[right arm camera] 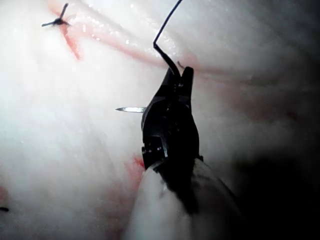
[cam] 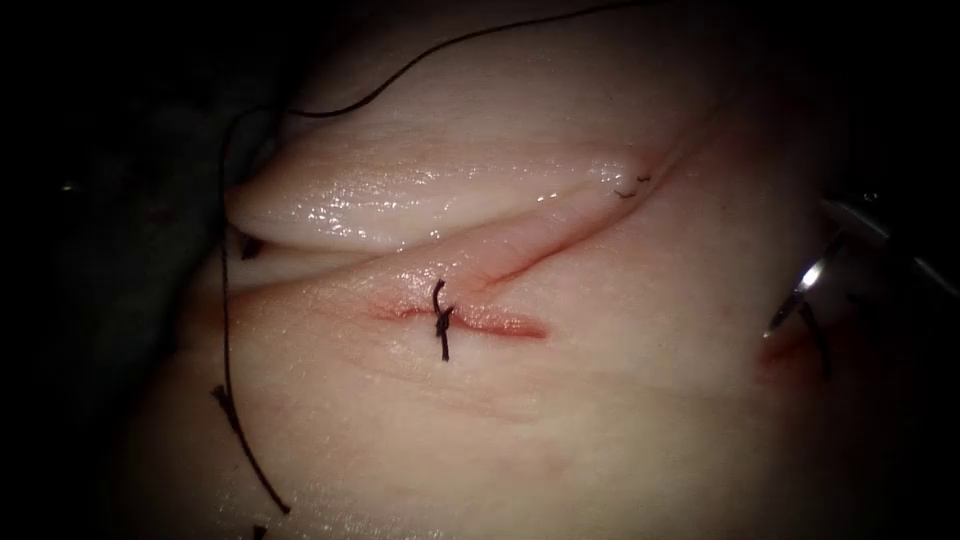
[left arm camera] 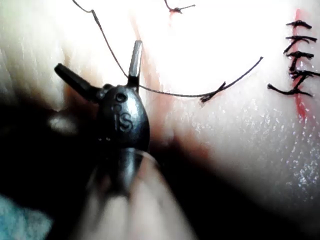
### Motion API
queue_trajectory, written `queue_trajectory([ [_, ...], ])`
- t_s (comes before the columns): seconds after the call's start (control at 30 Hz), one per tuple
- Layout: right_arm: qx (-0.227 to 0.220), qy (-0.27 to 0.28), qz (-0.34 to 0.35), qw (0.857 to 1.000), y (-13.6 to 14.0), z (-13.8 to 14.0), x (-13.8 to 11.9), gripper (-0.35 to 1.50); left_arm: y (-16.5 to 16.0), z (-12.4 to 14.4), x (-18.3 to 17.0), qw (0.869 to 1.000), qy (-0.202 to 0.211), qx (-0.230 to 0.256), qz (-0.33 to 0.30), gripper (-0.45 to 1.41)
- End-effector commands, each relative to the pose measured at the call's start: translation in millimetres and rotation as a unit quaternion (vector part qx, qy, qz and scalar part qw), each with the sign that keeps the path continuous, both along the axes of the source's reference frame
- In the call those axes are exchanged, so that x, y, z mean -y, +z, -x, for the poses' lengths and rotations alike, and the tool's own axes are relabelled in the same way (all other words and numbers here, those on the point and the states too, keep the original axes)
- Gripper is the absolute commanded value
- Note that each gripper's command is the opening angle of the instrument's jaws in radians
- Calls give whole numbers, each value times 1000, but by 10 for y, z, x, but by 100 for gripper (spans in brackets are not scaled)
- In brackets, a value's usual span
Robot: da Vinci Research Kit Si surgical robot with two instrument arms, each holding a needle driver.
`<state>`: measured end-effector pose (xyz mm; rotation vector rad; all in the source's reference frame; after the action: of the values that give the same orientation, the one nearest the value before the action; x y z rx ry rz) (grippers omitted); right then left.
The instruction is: Wound Closure
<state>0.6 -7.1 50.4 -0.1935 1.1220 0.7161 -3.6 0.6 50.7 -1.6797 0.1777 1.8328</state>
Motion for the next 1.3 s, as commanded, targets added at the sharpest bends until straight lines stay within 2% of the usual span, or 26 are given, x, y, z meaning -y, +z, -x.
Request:
queue_trajectory([
  [0.03,1,11,-11,1000,8,11,4,-35,4,4,3,1000,-1,-3,-1,106],
  [0.1,-1,18,-21,1000,8,18,5,-35,1,2,-1,1000,-3,-9,1,106],
  [0.2,-48,6,-48,998,4,13,10,-35,1,3,-10,1000,-9,-29,6,106],
  [0.37,-104,-32,-68,992,-11,-34,20,-35,3,9,-27,998,-21,-63,14,106],
  [0.47,-126,-49,-75,988,-14,-69,18,-35,-2,22,-21,998,-25,-60,18,99],
  [0.63,-134,-90,-57,985,-7,-118,14,-35,-21,64,7,998,-16,-37,40,79],
  [0.7,-136,-109,-45,984,-1,-135,12,-35,-27,82,17,998,-10,-33,43,79],
  [0.77,-134,-126,-32,982,5,-152,11,-35,-34,105,29,999,4,-28,41,71],
  [0.9,-131,-158,-7,979,15,-179,14,-35,-40,144,56,999,36,-35,22,42],
  [1.03,-126,-176,19,976,22,-196,17,-35,-29,183,89,995,75,-62,1,15],
  [1.13,-115,-182,48,975,25,-202,18,-35,-10,204,104,990,102,-92,-11,14],
  [1.3,-97,-190,85,973,25,-208,20,-35,26,231,118,983,123,-133,-20,12],
])
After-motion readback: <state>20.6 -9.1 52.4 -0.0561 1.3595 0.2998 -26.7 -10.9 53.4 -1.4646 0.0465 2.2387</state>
